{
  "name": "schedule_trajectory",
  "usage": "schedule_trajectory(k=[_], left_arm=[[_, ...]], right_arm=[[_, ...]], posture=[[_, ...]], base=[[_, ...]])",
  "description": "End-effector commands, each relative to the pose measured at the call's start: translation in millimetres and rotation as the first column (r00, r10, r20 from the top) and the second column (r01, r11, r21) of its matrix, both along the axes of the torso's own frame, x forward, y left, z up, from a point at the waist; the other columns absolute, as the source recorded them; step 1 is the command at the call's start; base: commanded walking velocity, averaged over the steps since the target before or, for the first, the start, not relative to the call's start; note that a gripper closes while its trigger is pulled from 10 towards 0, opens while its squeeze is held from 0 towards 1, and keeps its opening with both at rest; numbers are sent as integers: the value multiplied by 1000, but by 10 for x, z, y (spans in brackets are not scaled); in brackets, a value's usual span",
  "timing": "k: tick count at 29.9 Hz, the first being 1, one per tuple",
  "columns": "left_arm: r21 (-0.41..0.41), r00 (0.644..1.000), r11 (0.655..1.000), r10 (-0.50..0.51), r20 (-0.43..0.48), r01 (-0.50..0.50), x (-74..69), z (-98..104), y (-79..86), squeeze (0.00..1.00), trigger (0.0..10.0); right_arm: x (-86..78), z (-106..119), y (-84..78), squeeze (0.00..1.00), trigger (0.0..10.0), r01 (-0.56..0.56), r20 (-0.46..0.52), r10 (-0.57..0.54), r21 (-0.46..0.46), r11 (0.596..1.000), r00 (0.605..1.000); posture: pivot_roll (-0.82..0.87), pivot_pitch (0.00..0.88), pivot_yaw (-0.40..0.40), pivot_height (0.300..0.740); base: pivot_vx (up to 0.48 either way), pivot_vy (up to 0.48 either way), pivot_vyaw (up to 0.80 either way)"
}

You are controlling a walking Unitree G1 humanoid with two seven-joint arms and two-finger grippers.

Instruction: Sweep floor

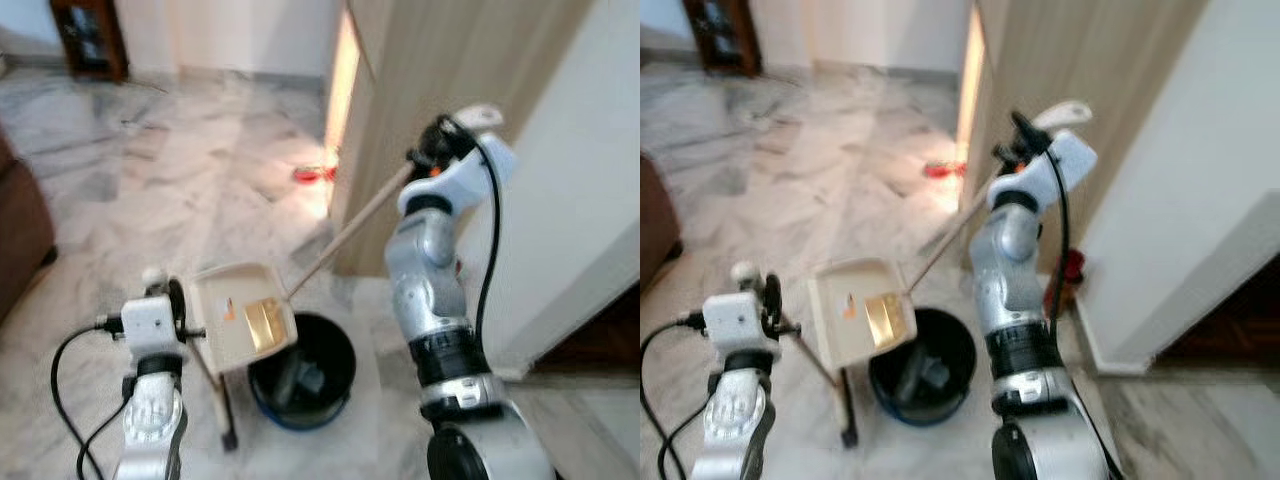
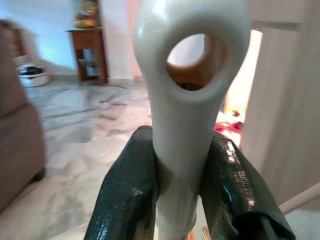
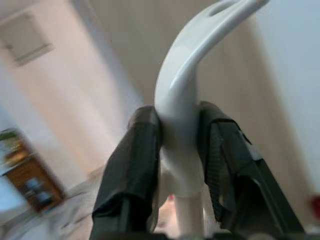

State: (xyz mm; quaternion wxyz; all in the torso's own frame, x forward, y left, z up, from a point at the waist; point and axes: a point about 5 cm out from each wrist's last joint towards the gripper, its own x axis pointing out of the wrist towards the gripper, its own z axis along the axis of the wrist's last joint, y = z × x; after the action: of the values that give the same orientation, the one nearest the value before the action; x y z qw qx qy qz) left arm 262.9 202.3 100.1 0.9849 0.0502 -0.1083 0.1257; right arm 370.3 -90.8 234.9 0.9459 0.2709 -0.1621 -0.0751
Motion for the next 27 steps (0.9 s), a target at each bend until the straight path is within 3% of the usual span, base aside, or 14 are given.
schedule_trajectory(k=[1, 9, 16, 27], left_arm=[[24, 998, 1000, -6, 59, 5, 20, 119, -18, 0, 10000], [24, 998, 1000, -5, 59, 4, 20, 119, -17, 0, 10000], [23, 999, 1000, -8, 54, 6, 13, 106, -22, 0, 10000], [20, 999, 1000, -15, 49, 14, -1, 95, -42, 0, 10000]], right_arm=[[-39, 187, 135, 0, 10000, -25, 67, 19, 95, 995, 998], [-38, 189, 136, 0, 10000, -27, 68, 20, 96, 995, 998], [-64, 222, 168, 0, 10000, -47, 108, 38, 86, 995, 993], [-202, 455, 255, 0, 10000, -23, 293, 51, -99, 995, 955]], posture=[[141, 0, -47, 740], [141, 0, -48, 740], [139, 0, -49, 740], [139, 0, -50, 740]], base=[[0, 0, -769], [0, 0, -774], [0, 0, 0], [0, 0, 0]])
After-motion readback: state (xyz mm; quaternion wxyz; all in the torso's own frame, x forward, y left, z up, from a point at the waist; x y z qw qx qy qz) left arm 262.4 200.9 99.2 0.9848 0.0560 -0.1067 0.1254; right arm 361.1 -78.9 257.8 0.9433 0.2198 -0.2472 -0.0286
